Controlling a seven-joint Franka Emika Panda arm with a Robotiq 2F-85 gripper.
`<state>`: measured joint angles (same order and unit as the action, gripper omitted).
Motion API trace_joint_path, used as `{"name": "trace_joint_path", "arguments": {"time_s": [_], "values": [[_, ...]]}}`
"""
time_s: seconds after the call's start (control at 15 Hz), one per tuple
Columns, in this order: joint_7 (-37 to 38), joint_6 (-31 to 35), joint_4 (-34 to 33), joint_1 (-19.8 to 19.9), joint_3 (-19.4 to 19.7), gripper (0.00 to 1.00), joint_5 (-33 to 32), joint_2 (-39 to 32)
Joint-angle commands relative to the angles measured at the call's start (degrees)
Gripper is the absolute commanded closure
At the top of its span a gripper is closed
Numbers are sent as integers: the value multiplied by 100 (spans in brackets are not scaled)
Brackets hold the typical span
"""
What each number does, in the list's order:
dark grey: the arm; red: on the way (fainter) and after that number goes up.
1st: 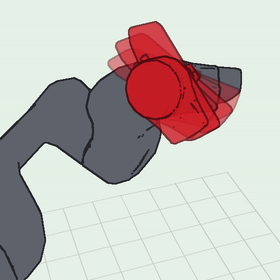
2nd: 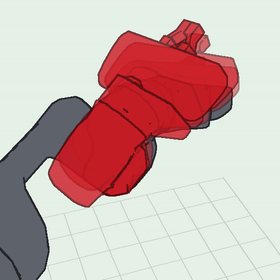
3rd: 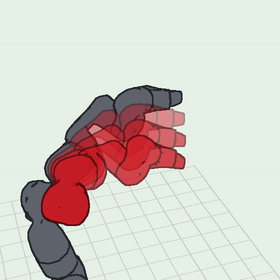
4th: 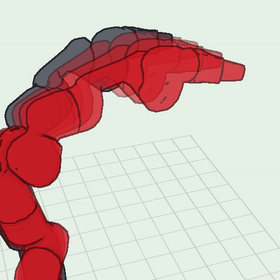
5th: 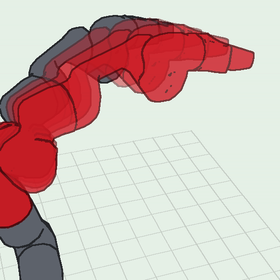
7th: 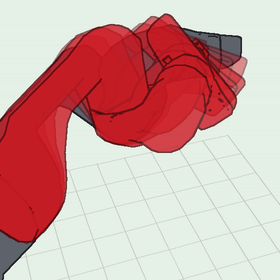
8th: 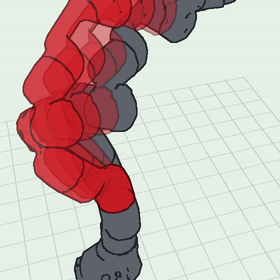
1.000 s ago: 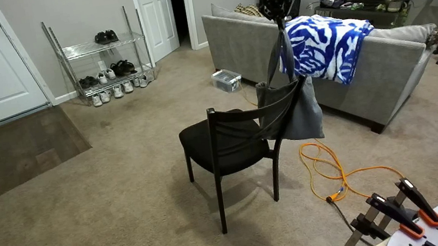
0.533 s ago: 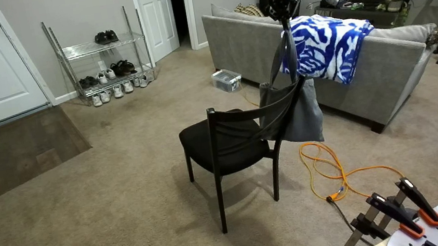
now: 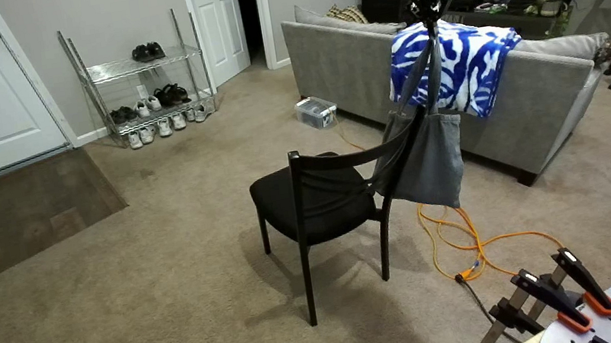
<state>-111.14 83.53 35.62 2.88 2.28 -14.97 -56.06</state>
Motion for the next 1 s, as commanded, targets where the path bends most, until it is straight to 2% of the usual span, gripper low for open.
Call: {"name": "trace_joint_path", "arguments": {"time_s": [0.0,0.53,0.6,0.93], "values": [[18,0,0,17,0,94,0,0],[55,0,0,14,-1,94,0,0],[55,0,0,14,-1,98,0,0],[-172,59,304,-177,-227,98,34,171]]}}
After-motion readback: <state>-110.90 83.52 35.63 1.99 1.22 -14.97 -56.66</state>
